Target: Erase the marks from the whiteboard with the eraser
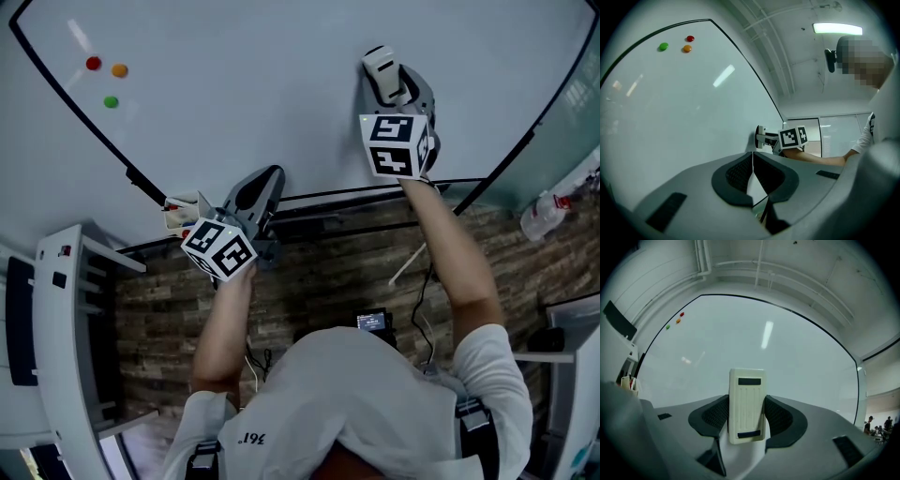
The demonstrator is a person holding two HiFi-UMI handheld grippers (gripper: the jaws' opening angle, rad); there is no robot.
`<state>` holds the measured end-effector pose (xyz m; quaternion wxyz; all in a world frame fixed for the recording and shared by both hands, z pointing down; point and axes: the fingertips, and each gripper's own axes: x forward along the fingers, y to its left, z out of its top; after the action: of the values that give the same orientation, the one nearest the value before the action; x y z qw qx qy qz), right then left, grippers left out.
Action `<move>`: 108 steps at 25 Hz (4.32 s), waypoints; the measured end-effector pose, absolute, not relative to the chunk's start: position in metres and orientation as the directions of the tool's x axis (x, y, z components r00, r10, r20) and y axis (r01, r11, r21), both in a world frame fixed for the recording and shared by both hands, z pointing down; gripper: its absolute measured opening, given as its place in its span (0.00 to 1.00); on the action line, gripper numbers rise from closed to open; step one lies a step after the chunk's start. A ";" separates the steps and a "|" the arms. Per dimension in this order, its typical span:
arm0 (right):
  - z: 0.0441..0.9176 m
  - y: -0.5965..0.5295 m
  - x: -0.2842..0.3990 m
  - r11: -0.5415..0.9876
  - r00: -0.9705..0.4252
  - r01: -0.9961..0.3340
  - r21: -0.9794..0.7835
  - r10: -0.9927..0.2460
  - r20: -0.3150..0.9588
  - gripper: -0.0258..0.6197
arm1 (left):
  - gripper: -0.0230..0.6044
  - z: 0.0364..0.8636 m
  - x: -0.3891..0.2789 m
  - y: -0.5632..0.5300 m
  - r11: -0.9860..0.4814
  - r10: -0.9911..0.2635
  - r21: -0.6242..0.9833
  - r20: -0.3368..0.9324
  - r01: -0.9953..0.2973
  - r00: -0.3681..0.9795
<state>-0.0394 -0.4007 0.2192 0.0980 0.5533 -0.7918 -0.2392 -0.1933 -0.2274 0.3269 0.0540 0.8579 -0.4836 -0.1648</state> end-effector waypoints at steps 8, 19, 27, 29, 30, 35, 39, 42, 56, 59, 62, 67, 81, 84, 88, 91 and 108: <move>0.239 -0.374 -0.106 0.351 -0.446 -0.794 0.496 -0.891 -0.083 0.44 | 0.06 0.335 -0.225 -0.207 -0.516 -0.854 0.256 -0.224 -0.818 0.469; 0.258 -0.348 -0.205 0.430 -0.520 -0.760 0.488 -0.852 -0.059 0.44 | 0.06 0.345 -0.293 -0.179 -0.450 -0.891 0.283 -0.208 -0.847 0.404; 0.263 -0.347 -0.236 0.423 -0.523 -0.742 0.520 -0.851 -0.054 0.44 | 0.06 0.349 -0.300 -0.174 -0.423 -0.905 0.304 -0.191 -0.854 0.380; 0.262 -0.348 -0.234 0.408 -0.512 -0.744 0.529 -0.857 -0.059 0.44 | 0.06 0.349 -0.297 -0.175 -0.422 -0.905 0.305 -0.191 -0.854 0.379; 0.262 -0.349 -0.233 0.402 -0.507 -0.744 0.533 -0.860 -0.060 0.44 | 0.06 0.349 -0.296 -0.176 -0.422 -0.905 0.306 -0.191 -0.853 0.380; 0.263 -0.357 -0.220 0.403 -0.495 -0.753 0.521 -0.868 -0.044 0.44 | 0.06 0.349 -0.284 -0.185 -0.436 -0.899 0.297 -0.191 -0.849 0.395; 0.265 -0.365 -0.205 0.399 -0.488 -0.755 0.520 -0.872 -0.038 0.44 | 0.06 0.352 -0.268 -0.194 -0.451 -0.892 0.300 -0.184 -0.841 0.413; 0.264 -0.372 -0.191 0.394 -0.479 -0.759 0.519 -0.877 -0.034 0.44 | 0.06 0.352 -0.256 -0.200 -0.457 -0.889 0.307 -0.176 -0.835 0.422; 0.260 -0.401 -0.112 0.345 -0.422 -0.779 0.523 -0.906 -0.031 0.44 | 0.06 0.351 -0.201 -0.231 -0.510 -0.860 0.301 -0.181 -0.806 0.477; 0.260 -0.407 -0.096 0.332 -0.408 -0.786 0.521 -0.913 -0.035 0.44 | 0.06 0.351 -0.190 -0.238 -0.523 -0.853 0.298 -0.182 -0.799 0.490; 0.260 -0.414 -0.077 0.315 -0.389 -0.795 0.519 -0.920 -0.039 0.44 | 0.06 0.352 -0.177 -0.245 -0.521 -0.853 0.308 -0.170 -0.796 0.493; 0.263 -0.426 -0.041 0.290 -0.362 -0.806 0.517 -0.931 -0.041 0.44 | 0.06 0.350 -0.152 -0.257 -0.536 -0.844 0.302 -0.165 -0.788 0.510; 0.266 -0.454 0.034 0.245 -0.318 -0.814 0.527 -0.947 -0.050 0.44 | 0.06 0.352 -0.099 -0.286 -0.560 -0.828 0.294 -0.153 -0.775 0.540; 0.267 -0.462 0.055 0.229 -0.299 -0.818 0.528 -0.953 -0.050 0.44 | 0.06 0.352 -0.086 -0.291 -0.563 -0.825 0.298 -0.147 -0.771 0.546; 0.269 -0.471 0.082 0.214 -0.279 -0.822 0.527 -0.959 -0.046 0.44 | 0.06 0.354 -0.068 -0.298 -0.575 -0.817 0.291 -0.148 -0.765 0.557; 0.270 -0.477 0.097 0.211 -0.273 -0.823 0.528 -0.961 -0.043 0.44 | 0.06 0.353 -0.057 -0.301 -0.572 -0.819 0.293 -0.145 -0.766 0.556; 0.257 -0.486 0.169 0.218 -0.272 -0.852 0.477 -0.961 -0.046 0.44 | 0.06 0.359 -0.033 -0.289 -0.517 -0.855 0.307 -0.146 -0.799 0.497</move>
<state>0.1686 -0.4856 0.2571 0.1306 0.5892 -0.7693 -0.2097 -0.0330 -0.2894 0.3586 0.0998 0.8595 -0.4811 -0.1409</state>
